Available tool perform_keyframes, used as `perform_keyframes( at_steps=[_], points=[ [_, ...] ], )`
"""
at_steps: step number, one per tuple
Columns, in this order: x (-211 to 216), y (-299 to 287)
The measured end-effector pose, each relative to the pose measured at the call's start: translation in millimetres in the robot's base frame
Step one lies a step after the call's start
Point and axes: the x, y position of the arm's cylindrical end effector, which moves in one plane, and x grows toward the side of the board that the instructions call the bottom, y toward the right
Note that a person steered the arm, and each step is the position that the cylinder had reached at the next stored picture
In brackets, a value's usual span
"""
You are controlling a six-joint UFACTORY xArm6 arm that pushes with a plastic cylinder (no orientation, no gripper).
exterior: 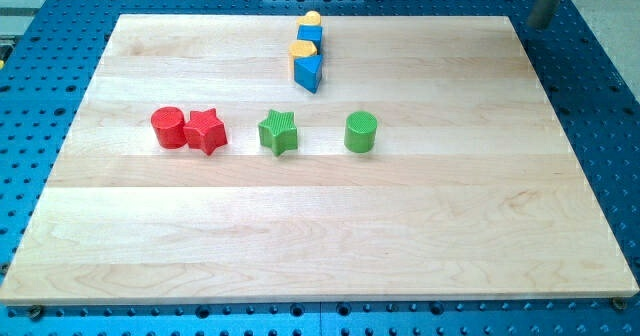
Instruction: Push the green circle diagonally to the green star
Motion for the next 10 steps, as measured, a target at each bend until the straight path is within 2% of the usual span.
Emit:
perform_keyframes(
  at_steps=[1, 2, 4, 6, 8, 9, 10],
  points=[
    [9, 0],
    [46, -21],
    [92, -157],
    [170, -289],
    [174, -307],
    [204, -312],
    [215, -267]
  ],
)
